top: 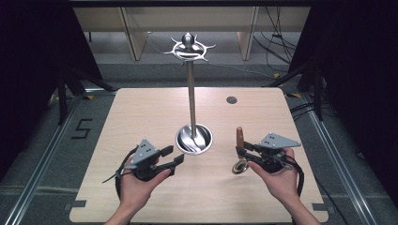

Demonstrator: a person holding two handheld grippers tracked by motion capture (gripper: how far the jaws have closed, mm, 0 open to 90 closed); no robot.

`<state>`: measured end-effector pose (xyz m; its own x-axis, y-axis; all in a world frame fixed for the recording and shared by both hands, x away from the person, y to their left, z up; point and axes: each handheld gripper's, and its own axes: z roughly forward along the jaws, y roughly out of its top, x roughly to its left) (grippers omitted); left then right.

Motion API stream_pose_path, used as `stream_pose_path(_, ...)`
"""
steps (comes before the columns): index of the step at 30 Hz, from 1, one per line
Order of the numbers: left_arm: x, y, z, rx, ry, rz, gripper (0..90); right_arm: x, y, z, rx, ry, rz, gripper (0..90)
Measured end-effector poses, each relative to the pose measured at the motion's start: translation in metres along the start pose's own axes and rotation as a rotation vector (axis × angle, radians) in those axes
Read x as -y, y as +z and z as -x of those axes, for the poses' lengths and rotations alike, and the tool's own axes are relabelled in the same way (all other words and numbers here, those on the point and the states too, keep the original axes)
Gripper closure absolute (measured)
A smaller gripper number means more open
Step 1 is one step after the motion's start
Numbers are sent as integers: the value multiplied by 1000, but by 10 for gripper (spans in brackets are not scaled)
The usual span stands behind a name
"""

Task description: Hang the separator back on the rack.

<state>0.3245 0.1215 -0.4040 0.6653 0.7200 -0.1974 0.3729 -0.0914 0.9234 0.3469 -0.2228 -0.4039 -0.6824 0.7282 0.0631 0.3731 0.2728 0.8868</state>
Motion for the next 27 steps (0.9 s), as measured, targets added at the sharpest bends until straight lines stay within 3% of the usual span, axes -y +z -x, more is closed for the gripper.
stream_pose_path(1, -4, 4, 4, 15, -5, 6, 483, 0, 1, 0, 8, -15, 24, 692)
stream_pose_path(2, -13, 11, 10, 49, 14, 23, 492, -2, 1, -3, -8, -24, 6, 692)
stream_pose_path(5, -23, 18, 18, 67, 34, 32, 509, -2, 2, -8, -16, 1, 0, 693)
stream_pose_path(14, -44, 53, 45, 124, 91, 21, 539, -3, 6, -13, -35, -40, 23, 692)
stream_pose_path(18, -46, 68, 55, 146, 79, 11, 539, -2, 7, -15, -44, -22, 25, 692)
stream_pose_path(21, -46, 77, 60, 180, 99, 9, 542, -2, 6, -15, -44, -12, 28, 692)
stream_pose_path(27, -42, 91, 62, 204, 57, 0, 574, -3, 6, -15, -45, -50, 27, 692)
